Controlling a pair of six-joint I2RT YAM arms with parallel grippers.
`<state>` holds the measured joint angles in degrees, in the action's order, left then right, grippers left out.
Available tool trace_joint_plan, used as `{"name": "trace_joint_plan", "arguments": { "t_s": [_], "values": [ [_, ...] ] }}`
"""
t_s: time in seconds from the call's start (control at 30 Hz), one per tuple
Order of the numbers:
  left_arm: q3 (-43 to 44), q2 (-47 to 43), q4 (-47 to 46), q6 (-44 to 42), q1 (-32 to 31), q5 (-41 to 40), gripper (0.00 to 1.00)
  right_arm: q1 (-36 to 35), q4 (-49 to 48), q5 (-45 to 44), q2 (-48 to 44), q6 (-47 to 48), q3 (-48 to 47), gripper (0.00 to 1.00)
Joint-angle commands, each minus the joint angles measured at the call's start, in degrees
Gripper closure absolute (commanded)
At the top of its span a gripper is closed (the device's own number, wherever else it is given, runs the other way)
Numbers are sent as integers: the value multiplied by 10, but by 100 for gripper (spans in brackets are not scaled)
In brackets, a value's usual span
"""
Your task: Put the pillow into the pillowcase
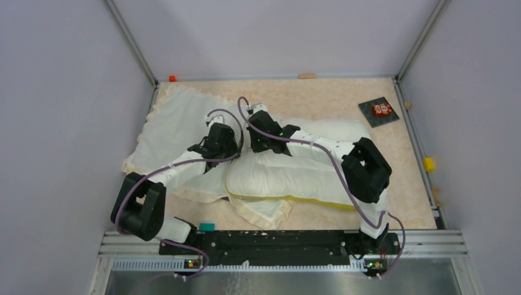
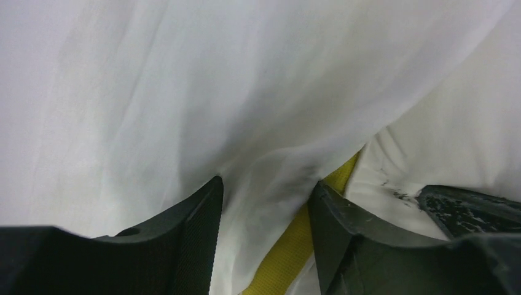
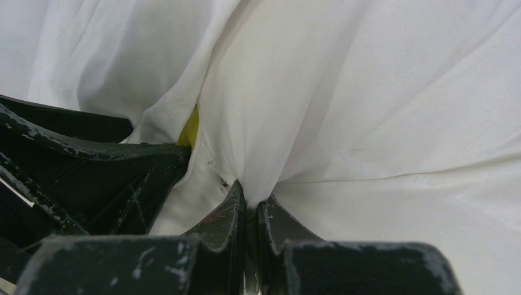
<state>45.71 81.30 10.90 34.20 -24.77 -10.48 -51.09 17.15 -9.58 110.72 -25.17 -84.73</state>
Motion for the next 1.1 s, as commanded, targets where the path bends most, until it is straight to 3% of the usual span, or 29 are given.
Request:
{"name": "trace_joint_plan", "arguments": {
  "t_s": [0.0,0.1,0.17,0.4,0.53,0.6,0.73,0.9,1.07],
  "values": [
    [-15,-11,16,12,-3,-46,53,5,-23,10,-31,-27,-5,100],
    [-14,-63,53,-9,-3,-54,90,12,-12,-7,-26,-42,-10,100],
    [-9,-105,93,-23,-4,-59,100,14,-11,-23,-25,-50,-9,100],
    [2,-193,199,-87,-4,-3,100,16,-19,-14,-30,-42,-11,98],
    [15,-190,217,-86,-3,80,100,5,-15,3,-54,-14,-17,62],
    [26,-183,225,-88,-3,127,100,-4,-7,12,-73,6,-16,50],
    [43,-173,237,-91,-3,138,100,-47,-19,18,-133,90,33,32],
    [57,-160,246,-77,-3,128,100,-101,-46,46,-213,152,147,26],
    [53,-158,237,-69,-3,136,100,-167,-81,-4,-228,183,216,23]
  ]
}}
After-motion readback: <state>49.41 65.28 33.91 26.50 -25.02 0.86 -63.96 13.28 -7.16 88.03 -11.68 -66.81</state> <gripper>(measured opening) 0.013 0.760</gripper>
